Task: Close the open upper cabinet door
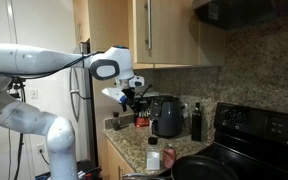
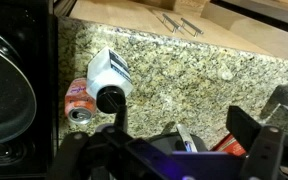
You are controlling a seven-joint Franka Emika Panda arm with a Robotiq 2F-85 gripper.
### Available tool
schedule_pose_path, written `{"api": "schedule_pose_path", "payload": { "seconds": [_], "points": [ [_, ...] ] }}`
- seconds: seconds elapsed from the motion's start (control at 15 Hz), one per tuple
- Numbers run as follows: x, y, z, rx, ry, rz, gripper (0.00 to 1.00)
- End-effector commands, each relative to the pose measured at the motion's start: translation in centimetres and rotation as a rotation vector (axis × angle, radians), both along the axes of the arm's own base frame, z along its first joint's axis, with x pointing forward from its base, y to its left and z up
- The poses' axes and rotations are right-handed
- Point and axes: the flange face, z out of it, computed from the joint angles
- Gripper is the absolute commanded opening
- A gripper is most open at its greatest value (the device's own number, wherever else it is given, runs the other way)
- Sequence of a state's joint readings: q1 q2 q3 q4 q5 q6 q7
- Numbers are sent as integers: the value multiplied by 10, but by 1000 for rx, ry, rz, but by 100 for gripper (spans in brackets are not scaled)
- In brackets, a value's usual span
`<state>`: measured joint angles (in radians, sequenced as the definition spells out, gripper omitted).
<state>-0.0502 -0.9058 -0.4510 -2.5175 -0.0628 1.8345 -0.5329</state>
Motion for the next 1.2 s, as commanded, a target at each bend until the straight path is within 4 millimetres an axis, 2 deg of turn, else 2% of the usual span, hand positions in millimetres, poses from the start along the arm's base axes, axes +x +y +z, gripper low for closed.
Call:
{"api": "schedule_pose_path", "payload": {
  "seconds": [0.0,0.07,0.53,0.87,1.13],
  "points": [
    [0,0,1,0,1,0,100],
    [0,0,1,0,1,0,100],
    [-2,3,7,63,-21,-374,100],
    [2,2,14,48,-125,-613,100],
    [1,5,12,-20,-104,-749,100]
  ]
}}
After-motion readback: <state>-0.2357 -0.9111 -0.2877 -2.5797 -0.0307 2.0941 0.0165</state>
